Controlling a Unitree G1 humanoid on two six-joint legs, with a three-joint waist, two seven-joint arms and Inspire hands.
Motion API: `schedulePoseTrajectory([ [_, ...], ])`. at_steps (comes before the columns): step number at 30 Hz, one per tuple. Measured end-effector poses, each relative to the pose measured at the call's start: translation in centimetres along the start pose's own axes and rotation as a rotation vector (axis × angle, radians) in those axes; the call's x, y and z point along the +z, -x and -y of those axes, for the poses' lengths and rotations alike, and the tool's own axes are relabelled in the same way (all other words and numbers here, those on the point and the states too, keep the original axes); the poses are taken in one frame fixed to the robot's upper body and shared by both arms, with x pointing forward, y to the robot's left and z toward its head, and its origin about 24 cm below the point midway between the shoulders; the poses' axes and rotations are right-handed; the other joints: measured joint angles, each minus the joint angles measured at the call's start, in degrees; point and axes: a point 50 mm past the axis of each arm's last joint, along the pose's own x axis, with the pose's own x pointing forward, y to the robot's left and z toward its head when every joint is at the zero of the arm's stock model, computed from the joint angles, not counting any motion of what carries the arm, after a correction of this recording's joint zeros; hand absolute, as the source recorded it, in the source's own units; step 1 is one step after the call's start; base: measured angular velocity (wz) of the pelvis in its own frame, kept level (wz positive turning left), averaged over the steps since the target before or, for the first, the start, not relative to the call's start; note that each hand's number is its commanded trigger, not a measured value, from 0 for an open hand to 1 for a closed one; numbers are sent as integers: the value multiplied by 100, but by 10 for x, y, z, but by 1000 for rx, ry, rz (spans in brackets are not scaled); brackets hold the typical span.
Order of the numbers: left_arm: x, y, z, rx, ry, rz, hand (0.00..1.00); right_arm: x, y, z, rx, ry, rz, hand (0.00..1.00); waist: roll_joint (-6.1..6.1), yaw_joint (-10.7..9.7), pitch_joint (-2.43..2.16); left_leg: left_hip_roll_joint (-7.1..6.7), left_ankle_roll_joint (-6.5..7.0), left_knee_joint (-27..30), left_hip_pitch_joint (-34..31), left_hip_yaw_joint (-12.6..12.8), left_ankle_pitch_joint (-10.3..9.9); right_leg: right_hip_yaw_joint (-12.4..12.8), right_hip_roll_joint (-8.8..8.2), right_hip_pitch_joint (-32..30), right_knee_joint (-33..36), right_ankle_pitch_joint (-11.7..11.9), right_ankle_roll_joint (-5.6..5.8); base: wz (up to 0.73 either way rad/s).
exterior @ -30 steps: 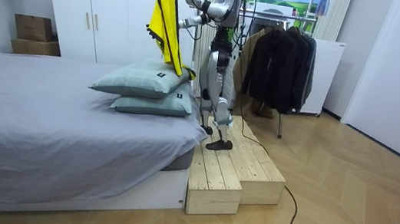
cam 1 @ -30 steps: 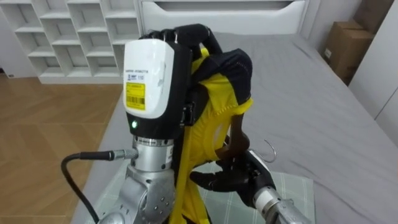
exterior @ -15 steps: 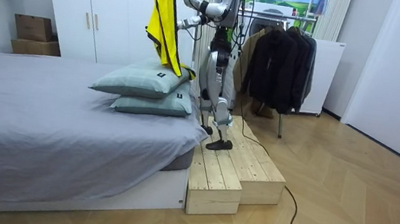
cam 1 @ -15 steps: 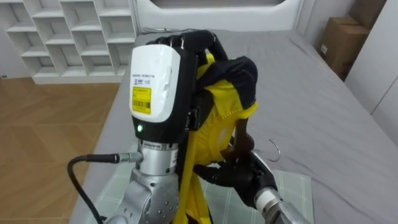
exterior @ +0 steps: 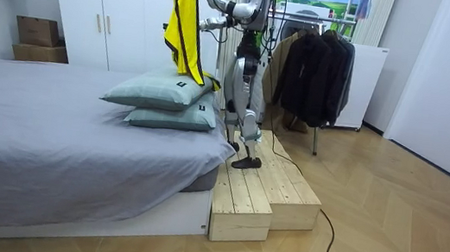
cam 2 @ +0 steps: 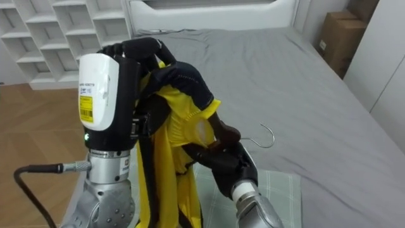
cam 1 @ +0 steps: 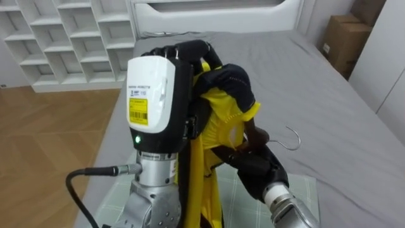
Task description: Hang clothes
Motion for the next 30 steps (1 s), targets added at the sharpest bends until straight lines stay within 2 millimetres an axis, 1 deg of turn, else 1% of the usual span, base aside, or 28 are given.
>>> schedulePoseTrajectory([
  [5, 0, 0, 0, 1, 3, -1, 100, 3, 0, 0, -3, -21, 26, 100, 39, -32, -3, 3, 1, -3, 1, 1, 1, 7, 7, -8, 8, 0, -1, 0],
  [18, 0, 1, 1, -8, 4, 7, 100, 4, 0, 0, -3, -22, 41, 100, 32, -12, 0, 1, 2, 2, 2, 5, 2, 13, 4, -8, -1, -3, 3, 0],
  [22, 5, 5, 8, -44, 38, 39, 100, 4, 0, 1, -4, -23, 41, 100, 14, -16, 3, 0, 2, 0, 4, 17, 2, 16, 3, -9, -2, -4, 5, 0],
  [25, 4, 6, 8, -52, 37, 47, 100, 6, 0, 2, -7, -16, 44, 100, -1, -57, 3, 0, 2, -1, 6, 17, 2, 17, 4, -8, 1, -5, 6, 0],
  [30, 1, 9, 11, -76, 30, 41, 100, 8, 2, 8, -19, 21, 46, 100, -66, -93, 2, 0, 2, -1, 10, 16, 2, 18, 4, -8, 5, -5, 5, 0],
])
